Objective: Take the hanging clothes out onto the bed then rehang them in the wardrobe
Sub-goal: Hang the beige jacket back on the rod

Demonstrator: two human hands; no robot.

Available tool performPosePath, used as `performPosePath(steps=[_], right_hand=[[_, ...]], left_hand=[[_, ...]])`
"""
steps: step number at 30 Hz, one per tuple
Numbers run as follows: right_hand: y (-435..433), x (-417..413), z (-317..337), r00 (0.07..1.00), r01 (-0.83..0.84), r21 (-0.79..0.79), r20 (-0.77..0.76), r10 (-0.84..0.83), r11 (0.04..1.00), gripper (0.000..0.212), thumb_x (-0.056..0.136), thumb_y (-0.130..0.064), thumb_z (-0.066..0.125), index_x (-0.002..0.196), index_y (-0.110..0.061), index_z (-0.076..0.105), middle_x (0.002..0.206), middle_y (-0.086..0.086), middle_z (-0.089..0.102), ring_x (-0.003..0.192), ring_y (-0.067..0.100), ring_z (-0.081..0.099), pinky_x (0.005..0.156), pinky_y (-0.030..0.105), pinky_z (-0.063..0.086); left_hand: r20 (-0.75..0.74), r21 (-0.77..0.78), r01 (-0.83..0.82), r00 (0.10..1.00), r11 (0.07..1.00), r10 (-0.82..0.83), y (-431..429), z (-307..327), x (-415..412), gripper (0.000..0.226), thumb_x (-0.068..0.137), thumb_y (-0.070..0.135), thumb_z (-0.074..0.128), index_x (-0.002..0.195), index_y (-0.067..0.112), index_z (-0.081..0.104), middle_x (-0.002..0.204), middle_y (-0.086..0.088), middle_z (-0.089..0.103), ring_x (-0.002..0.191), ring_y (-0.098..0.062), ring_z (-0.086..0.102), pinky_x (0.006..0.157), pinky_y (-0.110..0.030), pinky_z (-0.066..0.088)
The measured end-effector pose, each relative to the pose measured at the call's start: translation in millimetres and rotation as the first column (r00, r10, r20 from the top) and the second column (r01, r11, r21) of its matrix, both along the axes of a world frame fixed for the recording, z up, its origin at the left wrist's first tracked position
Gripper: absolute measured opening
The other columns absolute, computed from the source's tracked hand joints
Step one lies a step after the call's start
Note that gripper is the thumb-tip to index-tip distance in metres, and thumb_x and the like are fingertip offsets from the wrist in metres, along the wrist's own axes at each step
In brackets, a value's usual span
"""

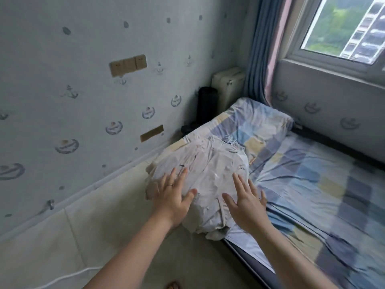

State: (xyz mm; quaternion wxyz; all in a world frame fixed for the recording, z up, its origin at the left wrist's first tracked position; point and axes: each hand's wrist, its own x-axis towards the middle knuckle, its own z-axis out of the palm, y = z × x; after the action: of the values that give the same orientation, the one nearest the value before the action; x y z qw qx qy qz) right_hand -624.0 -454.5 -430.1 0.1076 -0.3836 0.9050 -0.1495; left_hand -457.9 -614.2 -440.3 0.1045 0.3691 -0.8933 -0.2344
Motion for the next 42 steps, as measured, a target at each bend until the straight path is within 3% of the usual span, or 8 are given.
performPosePath(steps=[4, 13, 28, 35, 42], right_hand=[[-35, -24, -13, 0.994, 0.107, 0.015, 0.018, -0.107, 0.994, 0.071, 0.093, -0.068, 0.023, 0.153, -0.042, -0.004, 0.163, -0.017, 0.0, 0.15, 0.013, -0.007, 0.117, 0.049, -0.008], [-87, -103, -36, 0.957, 0.281, 0.069, 0.052, -0.285, 0.957, 0.071, 0.093, -0.068, 0.024, 0.153, -0.042, -0.002, 0.163, -0.017, 0.002, 0.15, 0.013, -0.002, 0.117, 0.051, -0.004], [-179, -310, -84, 0.911, 0.306, 0.208, 0.22, -0.349, 0.929, 0.068, 0.097, -0.062, 0.029, 0.155, -0.034, 0.006, 0.163, -0.015, 0.007, 0.15, 0.017, 0.003, 0.117, 0.052, 0.001], [-227, -375, -138, 0.872, 0.333, 0.288, 0.268, -0.409, 0.898, 0.066, 0.097, -0.059, 0.032, 0.154, -0.033, 0.01, 0.16, -0.014, 0.015, 0.149, 0.018, 0.01, 0.116, 0.054, 0.006], [-283, -423, -253, 0.781, 0.415, 0.384, 0.315, -0.54, 0.825, 0.065, 0.095, -0.058, 0.035, 0.152, -0.032, 0.019, 0.157, -0.012, 0.025, 0.146, 0.015, 0.016, 0.114, 0.053, 0.014]], left_hand=[[0.014, 0.064, 0.084, 0.996, 0.994, -0.085, -61, -6, -37, 0.068, 0.096, 0.064, 0.033, 0.155, 0.046, 0.005, 0.166, 0.01, 0.0, 0.151, -0.013, -0.01, 0.12, -0.042, -0.007], [0.078, 0.136, 0.197, 0.975, 0.971, -0.209, -141, -17, -147, 0.068, 0.097, 0.064, 0.03, 0.155, 0.047, -0.001, 0.166, 0.012, -0.003, 0.151, -0.014, -0.01, 0.122, -0.051, -0.001], [0.233, 0.201, 0.16, 0.95, 0.966, -0.206, -254, -74, -357, 0.067, 0.098, 0.061, 0.033, 0.156, 0.04, 0.01, 0.166, 0.008, 0.01, 0.151, -0.017, 0.002, 0.122, -0.047, 0.005], [0.368, 0.287, 0.15, 0.895, 0.946, -0.253, -314, -143, -438, 0.068, 0.096, 0.061, 0.037, 0.156, 0.036, 0.016, 0.166, 0.006, 0.012, 0.152, -0.019, 0.004, 0.121, -0.047, 0.007], [0.473, 0.373, 0.153, 0.817, 0.915, -0.329, -390, -269, -516, 0.068, 0.097, 0.056, 0.042, 0.156, 0.033, 0.017, 0.165, 0.003, 0.013, 0.151, -0.021, 0.008, 0.12, -0.045, 0.011]])
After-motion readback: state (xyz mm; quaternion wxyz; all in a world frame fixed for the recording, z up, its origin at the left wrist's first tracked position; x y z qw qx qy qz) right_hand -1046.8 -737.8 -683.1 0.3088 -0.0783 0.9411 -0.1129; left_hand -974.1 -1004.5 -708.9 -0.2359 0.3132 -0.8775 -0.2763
